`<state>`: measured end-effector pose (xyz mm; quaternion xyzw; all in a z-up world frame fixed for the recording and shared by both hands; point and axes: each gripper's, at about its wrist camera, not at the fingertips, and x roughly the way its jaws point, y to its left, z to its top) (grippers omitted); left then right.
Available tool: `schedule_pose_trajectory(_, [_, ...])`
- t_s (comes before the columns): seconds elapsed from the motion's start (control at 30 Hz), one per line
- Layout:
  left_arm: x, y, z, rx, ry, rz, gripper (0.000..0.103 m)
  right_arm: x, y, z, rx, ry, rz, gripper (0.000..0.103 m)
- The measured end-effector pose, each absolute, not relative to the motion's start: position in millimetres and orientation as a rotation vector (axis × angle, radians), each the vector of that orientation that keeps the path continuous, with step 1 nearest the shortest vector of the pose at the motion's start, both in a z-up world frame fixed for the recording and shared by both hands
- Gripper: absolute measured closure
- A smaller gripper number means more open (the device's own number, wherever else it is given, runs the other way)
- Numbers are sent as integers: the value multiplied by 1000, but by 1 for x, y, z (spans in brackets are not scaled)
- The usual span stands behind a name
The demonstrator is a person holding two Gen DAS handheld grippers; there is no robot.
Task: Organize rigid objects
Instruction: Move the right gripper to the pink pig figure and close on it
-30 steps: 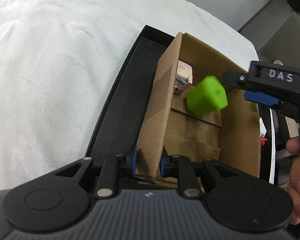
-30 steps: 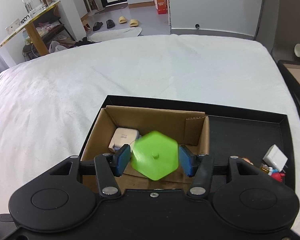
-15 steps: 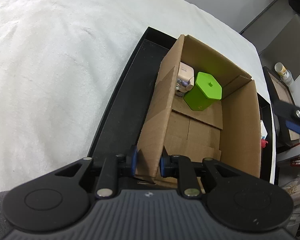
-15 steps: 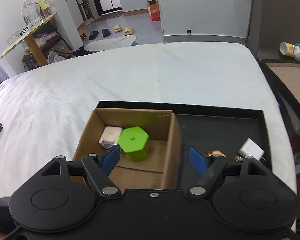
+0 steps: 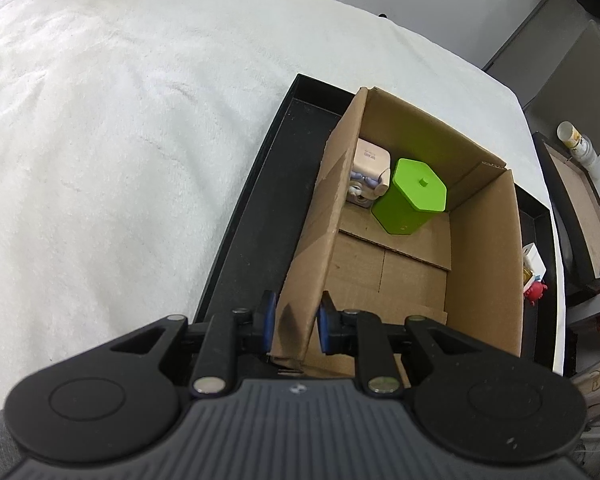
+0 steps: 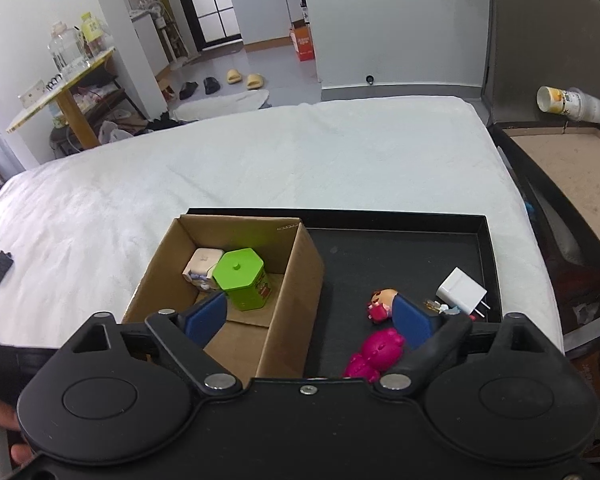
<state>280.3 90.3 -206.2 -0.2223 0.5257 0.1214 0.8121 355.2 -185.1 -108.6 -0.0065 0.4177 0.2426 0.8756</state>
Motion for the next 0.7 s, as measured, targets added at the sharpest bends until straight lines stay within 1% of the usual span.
schedule_pose_trajectory(0.2, [283, 86, -206, -442, 1128, 263, 83, 351, -209, -117, 25, 844, 451, 11])
schedule_pose_trajectory(0.5, [285, 78, -204, -392, 1134, 255, 83, 350, -245, -135, 127, 894, 435, 11])
schedule_pose_trajectory(0.7, [287, 77, -204, -369, 1142, 267, 83, 349, -269, -140, 168, 892, 422, 11])
